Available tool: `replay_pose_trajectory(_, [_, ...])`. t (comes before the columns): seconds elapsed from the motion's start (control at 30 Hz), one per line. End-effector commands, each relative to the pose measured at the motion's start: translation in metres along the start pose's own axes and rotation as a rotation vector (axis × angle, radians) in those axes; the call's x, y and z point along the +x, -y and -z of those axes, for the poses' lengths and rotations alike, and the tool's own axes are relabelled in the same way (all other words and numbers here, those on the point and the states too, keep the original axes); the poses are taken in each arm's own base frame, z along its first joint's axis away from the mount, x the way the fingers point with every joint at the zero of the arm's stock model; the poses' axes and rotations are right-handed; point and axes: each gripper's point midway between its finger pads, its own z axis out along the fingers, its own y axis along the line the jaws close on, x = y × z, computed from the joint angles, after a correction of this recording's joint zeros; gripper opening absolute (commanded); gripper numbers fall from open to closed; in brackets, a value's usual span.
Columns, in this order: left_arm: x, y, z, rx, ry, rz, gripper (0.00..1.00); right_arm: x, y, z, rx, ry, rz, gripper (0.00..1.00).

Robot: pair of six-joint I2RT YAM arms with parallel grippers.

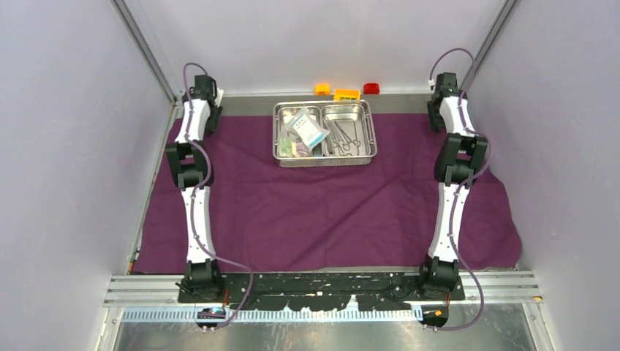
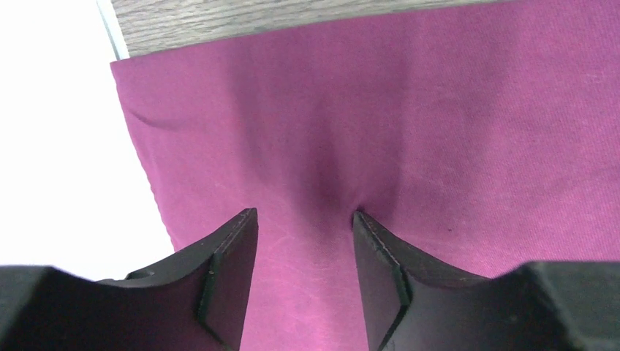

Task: Open and lay out the surgical kit
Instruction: Smooth out the surgical kit at the center of the board.

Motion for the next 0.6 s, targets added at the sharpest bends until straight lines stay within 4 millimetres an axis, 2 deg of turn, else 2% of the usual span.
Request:
replay_pose_trajectory(0.0, [0.006, -0.021, -0.010, -0.071, -0.015, -0.019, 0.55, 0.019, 0.027, -0.013, 0.100, -0.051, 0.063, 0.54])
replay_pose_trajectory(0.17, [0.006, -0.024, -0.014, -0.093, -0.016, -0.025, 0.63, 0.027, 0.049, -0.018, 0.150, -0.076, 0.096, 0.53])
replay_pose_trajectory(0.33, [0.000, -0.035, -0.011, -0.138, 0.000, -0.026, 0.83, 0.014, 0.061, -0.006, 0.167, -0.046, 0.088, 0.53])
replay_pose_trajectory(0.43, [-0.010, -0.044, 0.006, -0.153, 0.031, -0.002, 0.88, 0.004, 0.060, 0.015, 0.108, -0.004, 0.032, 0.54])
replay_pose_trajectory(0.47, [-0.015, -0.044, 0.013, -0.141, 0.051, 0.014, 0.92, -0.003, 0.059, 0.031, 0.067, 0.034, -0.001, 0.53])
replay_pose_trajectory(0.57, [-0.033, -0.047, 0.053, -0.085, 0.147, 0.080, 1.00, -0.013, 0.041, 0.069, -0.109, 0.122, -0.093, 0.54])
